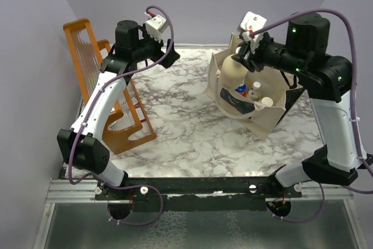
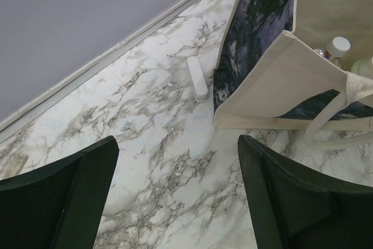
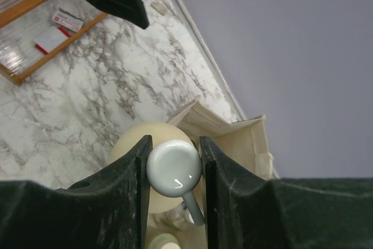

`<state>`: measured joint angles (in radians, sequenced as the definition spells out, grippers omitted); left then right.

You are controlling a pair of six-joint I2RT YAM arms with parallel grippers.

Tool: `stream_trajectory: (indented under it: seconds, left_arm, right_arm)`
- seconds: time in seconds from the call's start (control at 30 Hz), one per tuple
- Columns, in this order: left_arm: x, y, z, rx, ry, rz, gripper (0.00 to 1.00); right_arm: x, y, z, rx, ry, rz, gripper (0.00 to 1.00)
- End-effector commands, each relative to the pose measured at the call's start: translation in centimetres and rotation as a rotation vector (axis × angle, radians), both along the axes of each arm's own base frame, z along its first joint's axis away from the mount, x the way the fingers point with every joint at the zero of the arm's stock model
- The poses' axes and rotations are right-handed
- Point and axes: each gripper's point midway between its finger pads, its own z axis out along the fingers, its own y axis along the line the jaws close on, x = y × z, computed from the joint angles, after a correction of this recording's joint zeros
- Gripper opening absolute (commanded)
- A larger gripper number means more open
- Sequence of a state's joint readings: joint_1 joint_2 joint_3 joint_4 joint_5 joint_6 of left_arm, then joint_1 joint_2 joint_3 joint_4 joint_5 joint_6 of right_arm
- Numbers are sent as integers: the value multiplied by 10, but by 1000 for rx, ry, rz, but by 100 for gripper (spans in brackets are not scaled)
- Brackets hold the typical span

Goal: Place the personal care products into the canvas bag
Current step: Adjust the canvas bag at the center of the board.

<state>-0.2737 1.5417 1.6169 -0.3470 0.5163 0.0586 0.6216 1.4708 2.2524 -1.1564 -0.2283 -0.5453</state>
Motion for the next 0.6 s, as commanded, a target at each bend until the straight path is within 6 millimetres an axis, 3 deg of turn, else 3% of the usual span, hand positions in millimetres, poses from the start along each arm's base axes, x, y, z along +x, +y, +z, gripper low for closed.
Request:
stream_trajectory:
  seconds: [0.0,0.13,0.27,0.57]
  left_arm:
    - [-3,-11,-2,-15,0,-43,86]
    - [-5,-16,-2,-14,2,-54,86]
    - [-12,-27,1,-7,-3,-90,86]
    - [-52,-80,25,0,-27,-297,84]
  right_arm:
    - [-6,-35,82,172,-219,-73,1]
    - [0,-54,85,175,-232,-139,1]
    - [14,-74,75,139,-233,-237,1]
    - [28,-109,50,80,-186,-357,1]
